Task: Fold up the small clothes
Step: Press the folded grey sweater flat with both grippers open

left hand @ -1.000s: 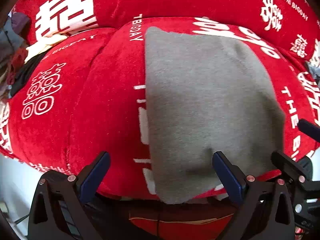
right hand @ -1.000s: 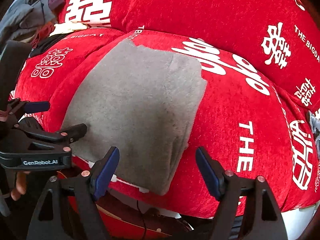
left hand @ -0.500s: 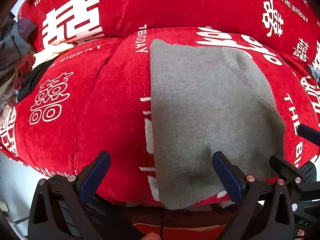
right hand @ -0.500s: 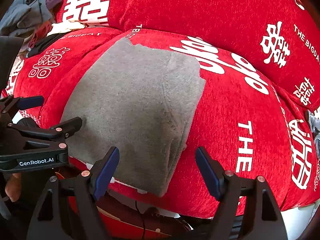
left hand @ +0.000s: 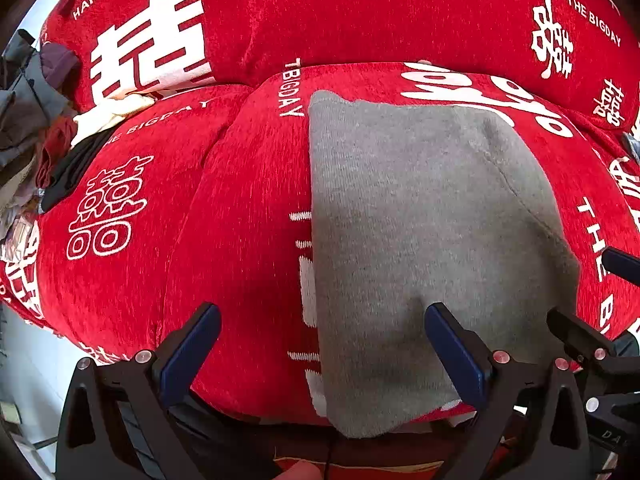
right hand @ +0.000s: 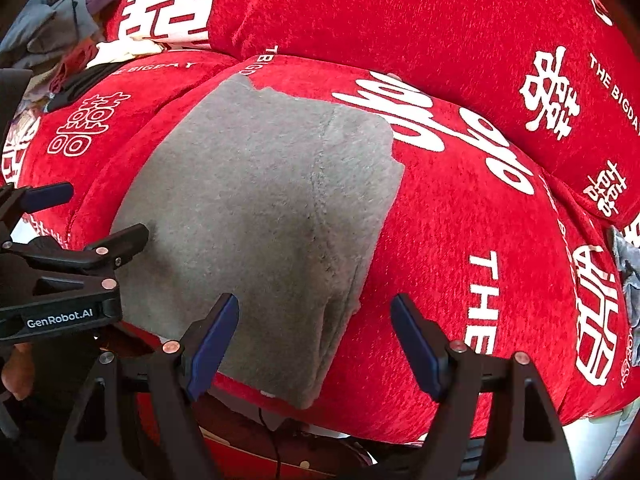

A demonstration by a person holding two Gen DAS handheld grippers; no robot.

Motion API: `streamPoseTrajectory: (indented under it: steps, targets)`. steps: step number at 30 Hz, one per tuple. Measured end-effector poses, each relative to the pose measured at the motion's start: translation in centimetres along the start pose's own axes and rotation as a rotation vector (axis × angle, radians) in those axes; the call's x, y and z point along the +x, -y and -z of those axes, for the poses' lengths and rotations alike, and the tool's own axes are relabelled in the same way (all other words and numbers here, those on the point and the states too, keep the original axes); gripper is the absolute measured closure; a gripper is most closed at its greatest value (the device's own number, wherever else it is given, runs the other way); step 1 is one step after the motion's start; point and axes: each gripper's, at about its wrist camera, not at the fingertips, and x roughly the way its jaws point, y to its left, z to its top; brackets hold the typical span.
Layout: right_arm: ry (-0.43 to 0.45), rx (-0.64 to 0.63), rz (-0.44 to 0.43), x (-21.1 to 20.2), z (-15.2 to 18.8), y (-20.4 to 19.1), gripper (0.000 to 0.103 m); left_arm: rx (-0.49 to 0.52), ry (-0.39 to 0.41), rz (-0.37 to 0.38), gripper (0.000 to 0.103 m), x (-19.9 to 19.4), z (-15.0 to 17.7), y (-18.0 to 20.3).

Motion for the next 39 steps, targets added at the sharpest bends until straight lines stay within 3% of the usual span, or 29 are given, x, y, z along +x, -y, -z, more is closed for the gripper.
streamPoseTrajectory:
  steps: [7, 22, 39]
  targets:
    - [-0.014, 0.014, 0.001, 0.2, -0.8, 0.8, 0.022, 0.007, 0.023, 0.008, 0.001, -0.1, -0.7, 0.3]
    - [-0.047, -0.008, 0.018, 1.2, -2.5, 0.8, 0.022, 0.009, -0.034, 0.103, 0.001, 1.2, -2.4, 0.6]
    - [-0.083, -0.046, 0.035, 2.1, -3.7, -0.5, 0.022, -0.042, -0.046, 0.153, 0.001, 2.4, -3.0, -0.6]
